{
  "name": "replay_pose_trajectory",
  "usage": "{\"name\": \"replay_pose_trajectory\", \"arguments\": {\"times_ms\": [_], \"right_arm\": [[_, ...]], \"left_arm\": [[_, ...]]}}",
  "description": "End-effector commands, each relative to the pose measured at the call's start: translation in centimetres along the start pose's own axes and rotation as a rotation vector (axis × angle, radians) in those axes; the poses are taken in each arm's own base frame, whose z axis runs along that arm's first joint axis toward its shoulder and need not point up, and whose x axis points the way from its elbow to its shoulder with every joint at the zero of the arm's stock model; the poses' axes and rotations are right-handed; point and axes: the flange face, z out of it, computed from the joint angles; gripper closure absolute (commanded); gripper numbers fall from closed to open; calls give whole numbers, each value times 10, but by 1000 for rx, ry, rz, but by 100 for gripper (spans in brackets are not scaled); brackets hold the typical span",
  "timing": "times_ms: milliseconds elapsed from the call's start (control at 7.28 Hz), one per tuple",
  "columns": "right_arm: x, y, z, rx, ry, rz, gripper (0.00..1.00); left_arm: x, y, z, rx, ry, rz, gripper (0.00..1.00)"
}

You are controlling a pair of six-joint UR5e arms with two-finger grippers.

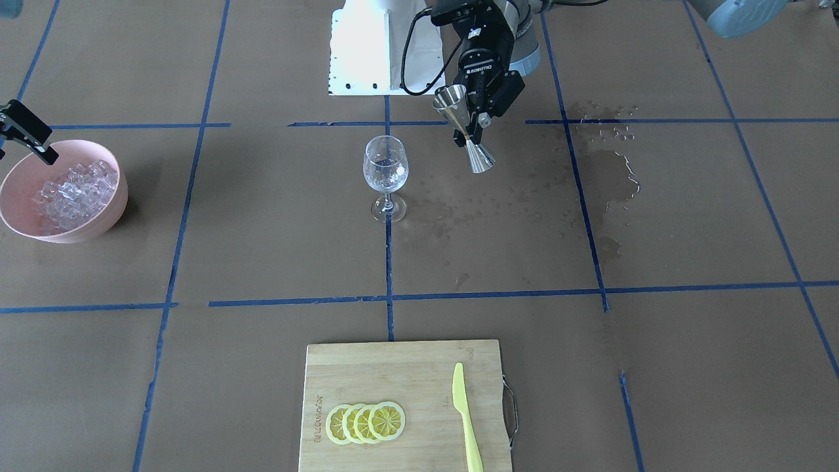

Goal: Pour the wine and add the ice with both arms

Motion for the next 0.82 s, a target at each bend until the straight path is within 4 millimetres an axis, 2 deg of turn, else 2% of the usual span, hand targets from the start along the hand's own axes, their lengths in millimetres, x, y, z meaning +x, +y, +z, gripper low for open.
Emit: {"name": "replay_pose_trajectory", "arguments": {"times_ms": [0, 137, 275, 550, 687], "right_arm": [[-1, 0, -1, 1, -1, -1, 0], [0, 0, 0, -1, 0, -1, 0], [-1, 0, 0, 1, -1, -1, 0], [-1, -1, 0, 1, -2, -2, 0], [-1, 0, 0, 1, -1, -1, 0]], "left_arm": [[-62, 30, -11, -4, 35, 52, 100], [-80, 44, -23, -15, 38, 67, 100], [-102, 71, -39, 0, 38, 39, 100], [-163, 150, -84, -31, 64, -49, 100], [-175, 169, -96, -65, 115, -129, 100]]}}
